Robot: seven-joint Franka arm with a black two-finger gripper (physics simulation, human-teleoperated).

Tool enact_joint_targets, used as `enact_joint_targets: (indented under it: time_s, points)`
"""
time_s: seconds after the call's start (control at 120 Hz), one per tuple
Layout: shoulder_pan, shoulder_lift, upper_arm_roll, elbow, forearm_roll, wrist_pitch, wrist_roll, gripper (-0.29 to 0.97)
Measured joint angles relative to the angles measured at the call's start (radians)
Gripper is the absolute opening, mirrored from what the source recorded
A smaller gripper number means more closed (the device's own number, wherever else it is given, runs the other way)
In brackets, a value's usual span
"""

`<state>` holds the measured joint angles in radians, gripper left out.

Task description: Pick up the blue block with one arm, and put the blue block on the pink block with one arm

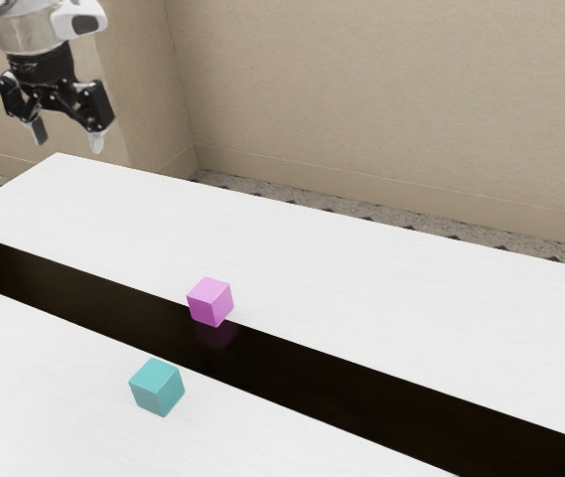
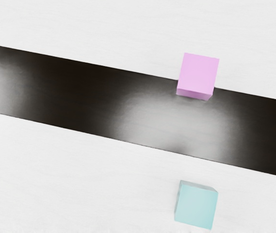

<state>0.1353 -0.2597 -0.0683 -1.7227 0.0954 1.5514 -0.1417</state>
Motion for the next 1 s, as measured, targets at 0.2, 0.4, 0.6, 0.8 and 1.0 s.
enact_joint_targets:
  time_s: [0.2, 0.4, 0.6, 0.8, 1.0]
  points:
    - [0.001, -0.079, 0.001, -0.138, 0.007, 0.045, -0.075, 0.68]
    - [-0.004, 0.009, -0.034, -0.446, -0.08, 0.207, -0.13, 0.68]
    - [-0.046, 0.131, -0.037, -0.601, -0.116, 0.436, -0.129, 0.68]
    - [-0.026, 0.162, -0.036, -0.653, -0.107, 0.639, -0.017, 0.68]
    - [-0.028, 0.136, -0.036, -0.73, -0.097, 0.749, 0.063, 0.68]
